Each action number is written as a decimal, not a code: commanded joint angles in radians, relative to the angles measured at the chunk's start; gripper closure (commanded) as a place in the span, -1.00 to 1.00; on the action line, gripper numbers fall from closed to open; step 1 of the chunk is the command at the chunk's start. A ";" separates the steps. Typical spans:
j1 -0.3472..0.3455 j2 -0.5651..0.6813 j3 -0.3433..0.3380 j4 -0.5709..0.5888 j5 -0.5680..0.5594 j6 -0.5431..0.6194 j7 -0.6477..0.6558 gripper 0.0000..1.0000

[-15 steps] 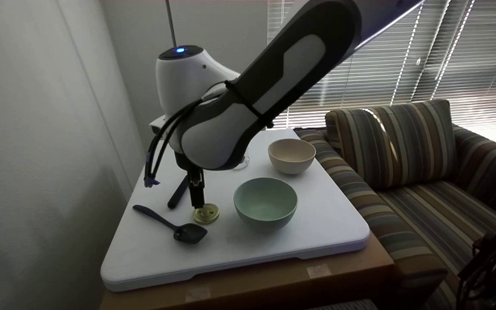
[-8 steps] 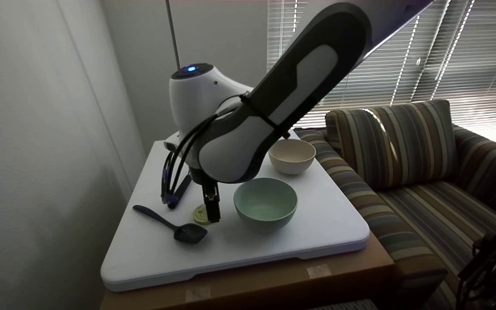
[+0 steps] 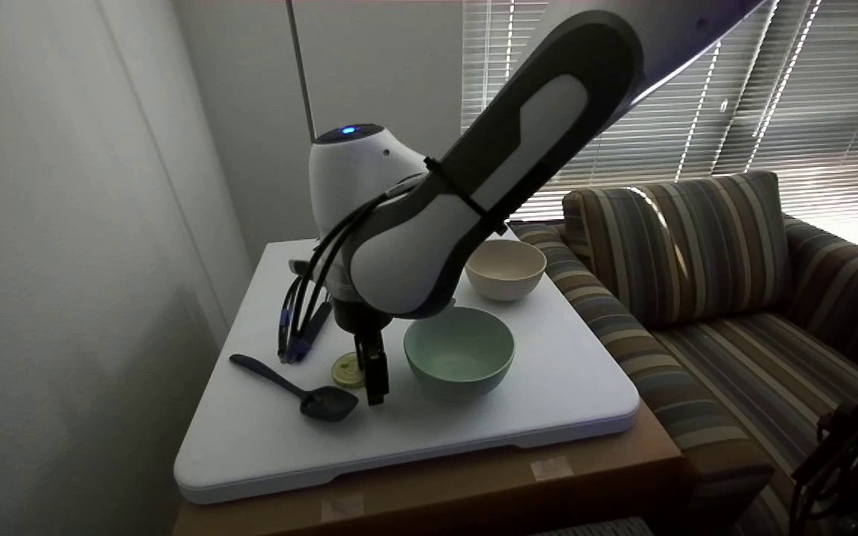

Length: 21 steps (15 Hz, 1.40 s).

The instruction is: Put the lid on top of the glass jar, put the black ladle inside the green bowl, take the ladle out of the bowl

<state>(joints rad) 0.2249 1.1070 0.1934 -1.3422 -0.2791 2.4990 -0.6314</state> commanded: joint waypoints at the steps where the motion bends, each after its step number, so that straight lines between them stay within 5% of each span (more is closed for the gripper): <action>1: -0.037 0.037 0.036 0.043 0.004 -0.032 -0.096 -1.00; 21: 0.011 0.116 0.012 0.235 0.005 -0.081 -0.241 -1.00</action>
<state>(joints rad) 0.2341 1.1779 0.2095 -1.1810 -0.2791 2.4603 -0.8322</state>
